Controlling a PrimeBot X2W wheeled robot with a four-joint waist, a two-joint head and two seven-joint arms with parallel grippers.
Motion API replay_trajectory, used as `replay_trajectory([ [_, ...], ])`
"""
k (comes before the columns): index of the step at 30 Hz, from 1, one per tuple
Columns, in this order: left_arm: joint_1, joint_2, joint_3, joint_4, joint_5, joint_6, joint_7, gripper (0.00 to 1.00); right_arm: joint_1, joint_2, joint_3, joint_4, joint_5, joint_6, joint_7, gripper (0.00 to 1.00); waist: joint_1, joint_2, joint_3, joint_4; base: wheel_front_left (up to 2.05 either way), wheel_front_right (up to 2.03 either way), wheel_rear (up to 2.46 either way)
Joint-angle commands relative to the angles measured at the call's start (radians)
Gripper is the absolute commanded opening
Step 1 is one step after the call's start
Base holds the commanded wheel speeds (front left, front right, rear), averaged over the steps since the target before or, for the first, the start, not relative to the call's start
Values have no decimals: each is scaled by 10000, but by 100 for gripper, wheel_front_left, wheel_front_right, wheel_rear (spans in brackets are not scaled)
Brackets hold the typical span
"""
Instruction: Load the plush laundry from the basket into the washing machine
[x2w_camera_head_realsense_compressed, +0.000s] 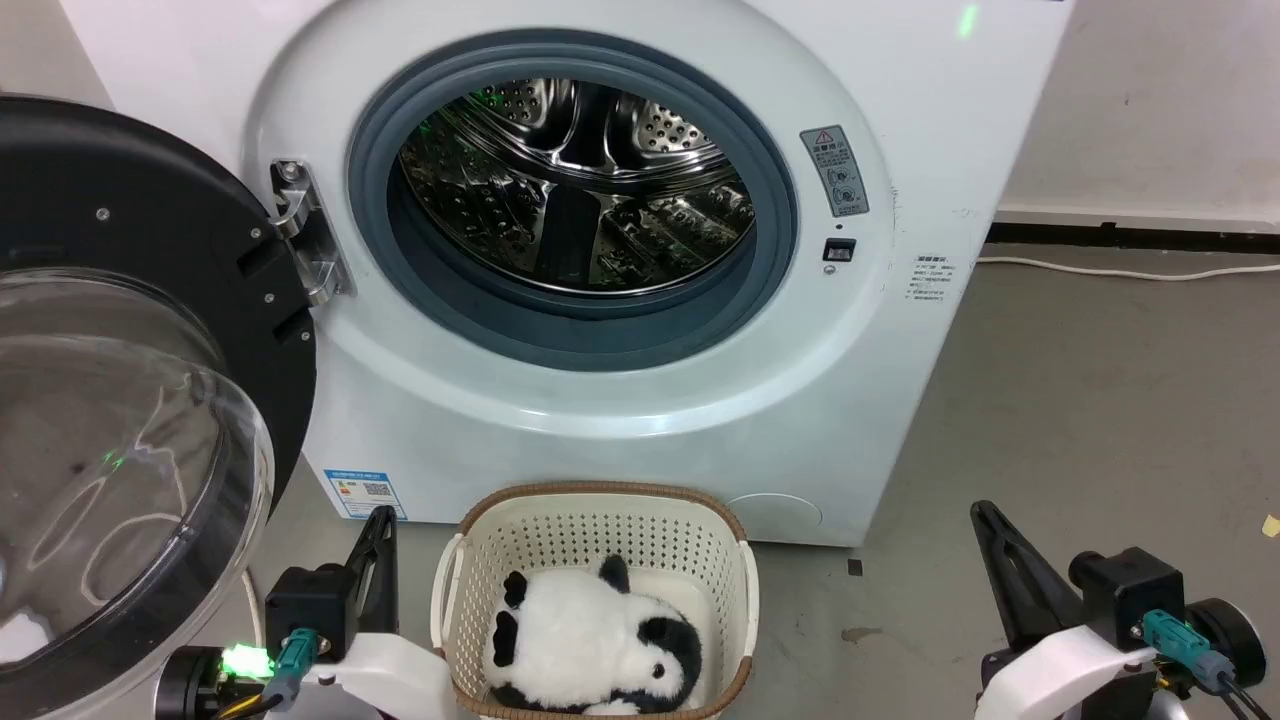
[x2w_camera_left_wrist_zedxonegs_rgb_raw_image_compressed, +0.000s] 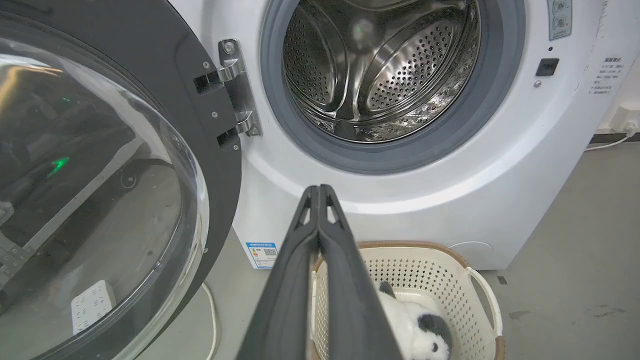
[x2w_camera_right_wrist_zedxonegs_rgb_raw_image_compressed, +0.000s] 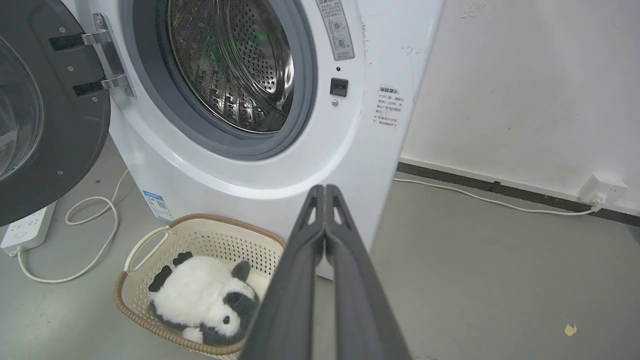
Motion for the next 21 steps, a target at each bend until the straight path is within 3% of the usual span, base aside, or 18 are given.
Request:
replay_trajectory([
  [1, -153, 1, 1, -43, 16, 20, 3, 0, -116, -4, -7, -47, -74, -9, 3, 0, 0, 0, 0, 0, 0, 0, 0],
  [7, -153, 1, 1, -43, 16, 20, 3, 0, -116, -4, -7, -47, -74, -9, 3, 0, 0, 0, 0, 0, 0, 0, 0],
  [8, -1, 0, -1, -1, 0, 0, -3, 100, 0, 0, -1, 0, 3, 0, -2, 100, 0, 0, 0, 0, 0, 0, 0],
  [21, 32, 6, -137, 34, 6, 28, -167, 100, 54, 0, -42, 62, 122, -1, -168, 100, 0, 0, -11, -42, 0, 0, 0],
])
